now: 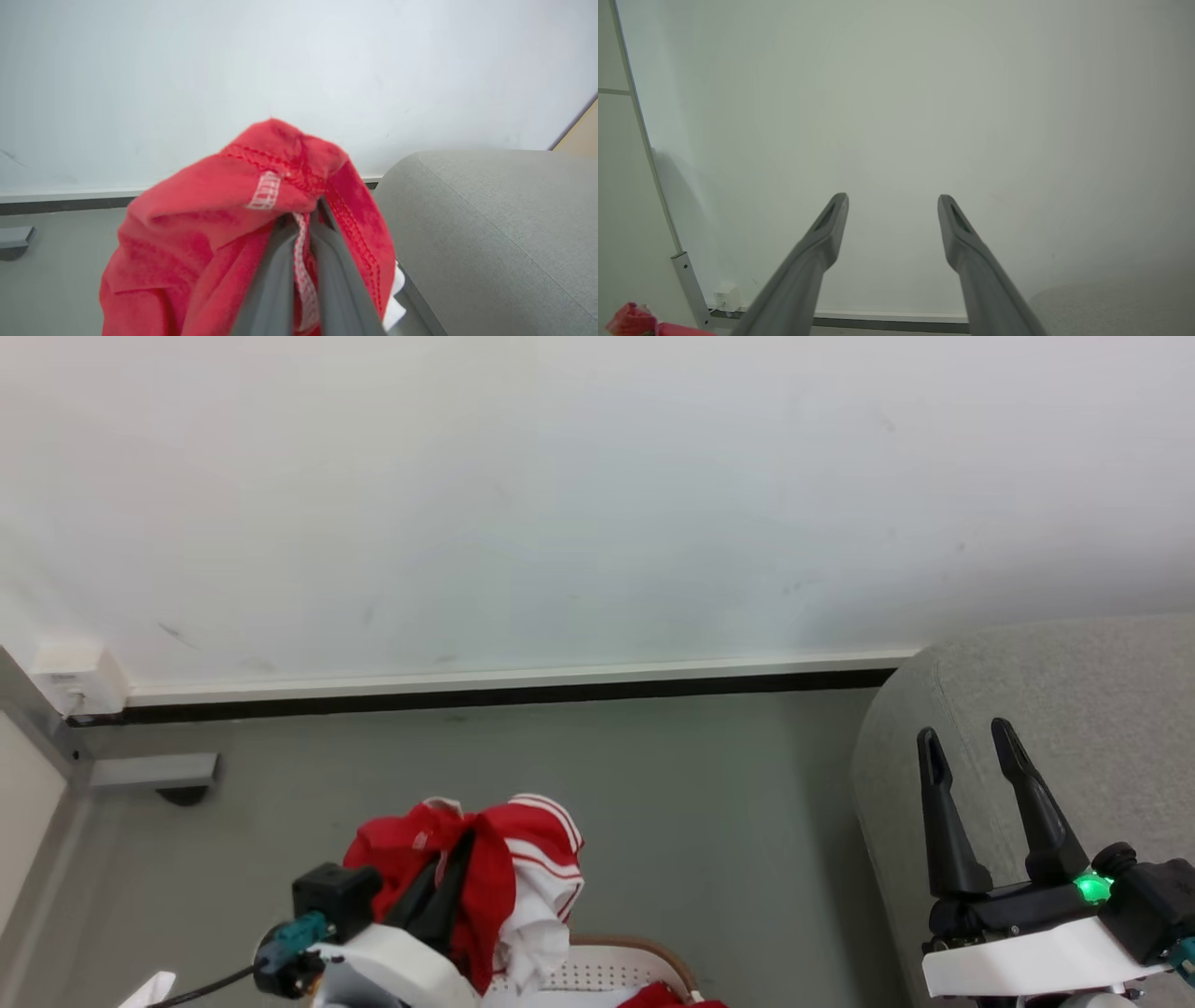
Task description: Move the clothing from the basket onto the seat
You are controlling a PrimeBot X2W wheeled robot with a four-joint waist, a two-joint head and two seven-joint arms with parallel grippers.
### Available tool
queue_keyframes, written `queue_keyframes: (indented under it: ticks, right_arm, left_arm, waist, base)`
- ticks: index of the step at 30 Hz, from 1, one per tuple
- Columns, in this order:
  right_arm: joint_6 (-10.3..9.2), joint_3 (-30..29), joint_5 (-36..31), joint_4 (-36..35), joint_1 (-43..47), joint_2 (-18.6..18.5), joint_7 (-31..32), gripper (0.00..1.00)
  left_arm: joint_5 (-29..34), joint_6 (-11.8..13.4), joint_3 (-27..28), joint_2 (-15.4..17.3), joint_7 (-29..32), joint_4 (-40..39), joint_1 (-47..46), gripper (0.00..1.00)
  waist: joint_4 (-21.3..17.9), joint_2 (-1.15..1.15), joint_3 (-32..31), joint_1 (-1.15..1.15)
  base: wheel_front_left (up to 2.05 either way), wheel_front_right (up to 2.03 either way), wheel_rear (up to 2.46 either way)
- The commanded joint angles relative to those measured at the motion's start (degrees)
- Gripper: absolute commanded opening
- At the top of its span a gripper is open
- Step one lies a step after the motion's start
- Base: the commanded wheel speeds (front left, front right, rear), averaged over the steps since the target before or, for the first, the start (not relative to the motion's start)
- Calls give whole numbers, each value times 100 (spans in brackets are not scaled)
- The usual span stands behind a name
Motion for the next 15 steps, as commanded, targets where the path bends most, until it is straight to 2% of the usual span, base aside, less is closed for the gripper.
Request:
queue_keyframes:
  ticks: [1,15]
  right_arm:
    - [-12,7,-34,-39,98,-11,13,100]
    - [-12,289,58,-32,302,-11,53,100]
  left_arm:
    - [9,52,23,66,43,-241,41,0]
    - [-14,572,222,402,937,-2783,-178,0]
  waist:
    - [144,-1,-151,2]
    - [123,-1,-238,2]
  base:
    - [0,0,0]
    - [0,0,0]
